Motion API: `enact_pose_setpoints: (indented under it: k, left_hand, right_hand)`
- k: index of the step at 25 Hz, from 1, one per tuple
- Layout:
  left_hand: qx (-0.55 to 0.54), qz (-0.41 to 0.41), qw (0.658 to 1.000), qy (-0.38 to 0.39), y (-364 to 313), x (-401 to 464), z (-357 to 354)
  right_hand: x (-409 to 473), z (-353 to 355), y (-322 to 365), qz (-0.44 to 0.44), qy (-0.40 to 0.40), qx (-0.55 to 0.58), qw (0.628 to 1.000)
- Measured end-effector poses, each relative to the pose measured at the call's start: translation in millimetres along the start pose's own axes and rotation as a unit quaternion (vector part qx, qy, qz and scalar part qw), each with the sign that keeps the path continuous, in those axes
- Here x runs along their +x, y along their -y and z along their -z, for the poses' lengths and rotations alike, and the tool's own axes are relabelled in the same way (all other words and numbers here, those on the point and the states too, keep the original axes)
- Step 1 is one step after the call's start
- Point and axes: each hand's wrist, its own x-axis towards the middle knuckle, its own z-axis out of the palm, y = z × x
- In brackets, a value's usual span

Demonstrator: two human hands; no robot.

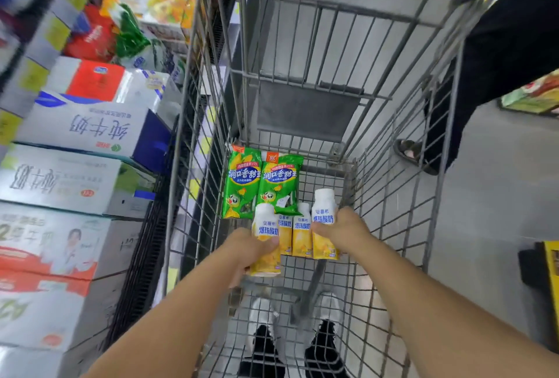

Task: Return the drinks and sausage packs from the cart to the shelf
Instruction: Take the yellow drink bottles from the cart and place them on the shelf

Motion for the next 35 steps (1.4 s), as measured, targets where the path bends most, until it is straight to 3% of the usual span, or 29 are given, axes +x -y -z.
enact_pose_setpoints:
  k: [5, 10, 18, 26, 32, 35]
  left_hand:
    - [-0.019, -0.138, 0.990, -0.032, -70, -104, 50]
    - [-0.045, -0.282, 0.955, -0.082, -114, -209, 99]
    - [-0.138, -0.401, 0.886, -0.185, -94, -386, 136]
    - [-0.241, -0.405, 0.791, -0.390, 75, -566, 154]
    - [-0.317, -0.370, 0.680, -0.548, 276, -690, 164]
    - [-0.337, -0.325, 0.647, -0.602, 387, -738, 153]
  right_hand:
    - [-83, 73, 73, 0.091, -0.038, 0.045, 0.994]
    - [-168, 138, 155, 0.216, -0.067, 0.079, 0.971]
    - [-306, 183, 220, 0.432, -0.020, 0.089, 0.897]
    - [-499, 114, 248, 0.618, 0.106, 0.014, 0.779]
    - [-682, -10, 221, 0.714, 0.203, -0.041, 0.668]
    - [-767, -81, 183, 0.735, 0.267, -0.068, 0.620]
